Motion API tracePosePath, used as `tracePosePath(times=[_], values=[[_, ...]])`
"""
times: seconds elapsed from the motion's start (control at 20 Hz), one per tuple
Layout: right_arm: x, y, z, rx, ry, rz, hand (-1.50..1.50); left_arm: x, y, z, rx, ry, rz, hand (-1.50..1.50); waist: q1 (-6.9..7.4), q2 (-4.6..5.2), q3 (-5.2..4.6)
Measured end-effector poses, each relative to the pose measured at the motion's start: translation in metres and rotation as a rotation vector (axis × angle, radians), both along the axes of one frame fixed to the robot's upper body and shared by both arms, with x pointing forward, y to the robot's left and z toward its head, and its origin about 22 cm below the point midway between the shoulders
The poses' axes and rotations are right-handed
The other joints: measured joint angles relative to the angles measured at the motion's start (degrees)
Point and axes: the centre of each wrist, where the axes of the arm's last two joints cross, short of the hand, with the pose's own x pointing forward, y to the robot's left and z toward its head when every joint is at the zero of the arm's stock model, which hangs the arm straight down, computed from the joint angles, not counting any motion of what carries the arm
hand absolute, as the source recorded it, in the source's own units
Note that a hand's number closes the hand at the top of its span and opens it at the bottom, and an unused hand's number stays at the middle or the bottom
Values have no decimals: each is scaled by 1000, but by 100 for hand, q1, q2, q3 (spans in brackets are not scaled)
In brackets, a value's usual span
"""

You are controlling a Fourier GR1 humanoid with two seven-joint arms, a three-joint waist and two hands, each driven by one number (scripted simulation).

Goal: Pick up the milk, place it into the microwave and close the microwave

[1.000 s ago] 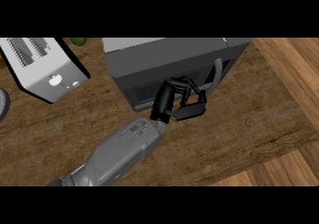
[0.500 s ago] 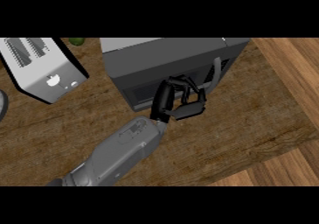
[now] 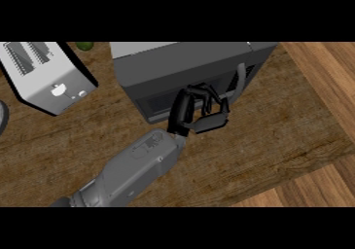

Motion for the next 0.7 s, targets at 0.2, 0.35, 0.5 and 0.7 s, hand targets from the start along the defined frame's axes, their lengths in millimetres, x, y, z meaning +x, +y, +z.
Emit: tracePosePath(times=[0.2,0.35,0.5,0.7], values=[[3,-6,10,-10,-14,-13,-150,0,-1,-1,-7,-9,-3,150,9,6,3],[5,-10,16,-16,-23,-22,-150,0,-1,-1,-15,-15,-1,150,3,9,6],[6,-14,21,-23,-28,-29,-150,1,-1,-2,-24,-24,4,150,-8,17,12],[7,-21,27,-32,-34,-40,-150,1,-1,-2,-32,-32,5,150,-8,25,21]])
